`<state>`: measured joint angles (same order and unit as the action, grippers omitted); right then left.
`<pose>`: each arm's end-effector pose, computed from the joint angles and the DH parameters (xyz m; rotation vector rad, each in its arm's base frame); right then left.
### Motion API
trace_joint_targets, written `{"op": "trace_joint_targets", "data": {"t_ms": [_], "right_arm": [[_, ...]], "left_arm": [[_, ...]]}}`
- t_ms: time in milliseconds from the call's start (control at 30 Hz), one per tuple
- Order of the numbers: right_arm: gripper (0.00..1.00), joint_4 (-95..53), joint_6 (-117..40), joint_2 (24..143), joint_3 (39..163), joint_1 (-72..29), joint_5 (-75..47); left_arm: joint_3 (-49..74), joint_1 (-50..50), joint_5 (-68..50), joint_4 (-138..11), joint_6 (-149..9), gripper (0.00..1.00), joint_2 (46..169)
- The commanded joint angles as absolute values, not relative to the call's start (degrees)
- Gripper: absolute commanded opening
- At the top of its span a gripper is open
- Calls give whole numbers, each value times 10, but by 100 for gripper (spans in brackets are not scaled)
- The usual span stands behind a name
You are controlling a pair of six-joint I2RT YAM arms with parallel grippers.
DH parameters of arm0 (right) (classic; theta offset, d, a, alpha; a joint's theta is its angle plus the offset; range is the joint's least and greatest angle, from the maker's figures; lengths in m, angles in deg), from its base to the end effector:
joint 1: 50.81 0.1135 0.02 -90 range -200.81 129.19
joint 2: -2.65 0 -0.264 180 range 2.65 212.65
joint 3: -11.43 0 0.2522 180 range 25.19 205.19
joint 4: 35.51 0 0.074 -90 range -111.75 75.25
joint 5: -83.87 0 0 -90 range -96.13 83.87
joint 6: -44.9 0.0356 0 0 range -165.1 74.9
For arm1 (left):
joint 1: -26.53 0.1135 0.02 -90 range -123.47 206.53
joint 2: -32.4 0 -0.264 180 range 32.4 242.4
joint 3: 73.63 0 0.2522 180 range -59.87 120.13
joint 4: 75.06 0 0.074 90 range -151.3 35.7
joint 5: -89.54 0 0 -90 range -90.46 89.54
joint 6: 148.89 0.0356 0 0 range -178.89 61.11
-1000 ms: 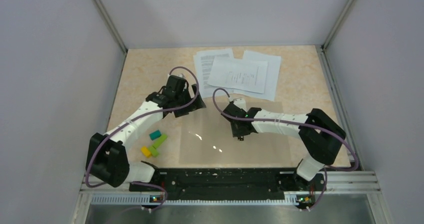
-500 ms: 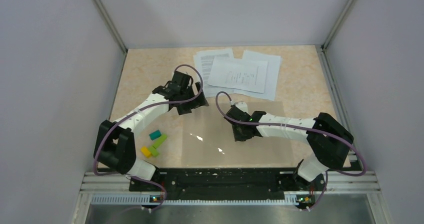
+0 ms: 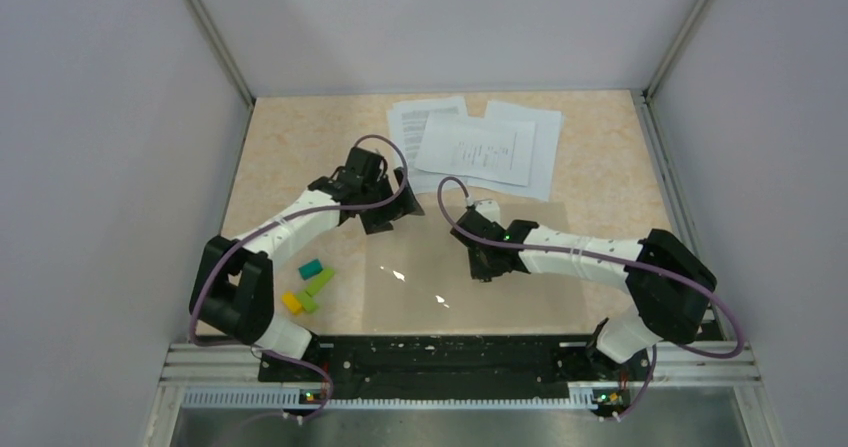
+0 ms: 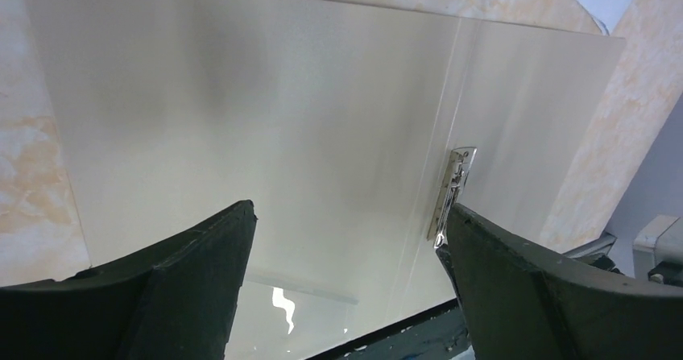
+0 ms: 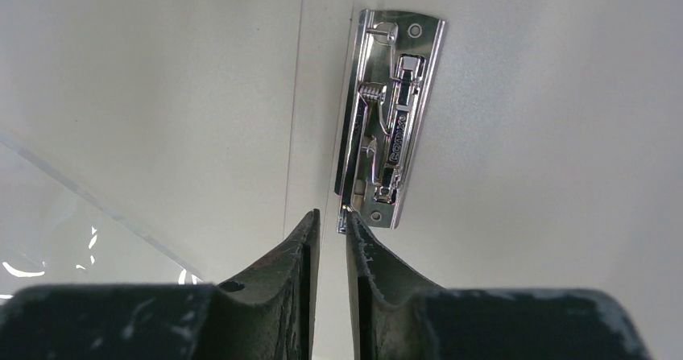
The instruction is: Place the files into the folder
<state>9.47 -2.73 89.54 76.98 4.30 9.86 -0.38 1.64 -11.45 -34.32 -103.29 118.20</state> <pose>0.1705 0.2274 0.1862 -0.2171 2.6499 0.1727 0.2801 -0.1375 0.2347 -0.3632 2.6084 -0.7048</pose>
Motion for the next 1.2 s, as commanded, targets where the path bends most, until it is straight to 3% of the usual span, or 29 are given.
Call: {"op": "trace_joint_targets", "data": {"t_ms": [0, 233, 400, 533, 1167], "right_arm": [[17, 112, -11, 897, 783, 51, 105], [16, 128, -5, 901, 791, 57, 114], [14, 131, -10, 914, 792, 59, 111], [13, 127, -16, 917, 793, 58, 109], [9, 124, -21, 940, 793, 58, 108]], "left_arm": [[-45, 18, -146, -390, -1068, 92, 1178], [-113, 3, -134, -410, -1097, 87, 1158], [-149, -9, -122, -414, -1119, 63, 1143], [-159, -14, -100, -397, -1127, 52, 1132], [-121, -69, 69, -263, -1157, 33, 1163]]}}
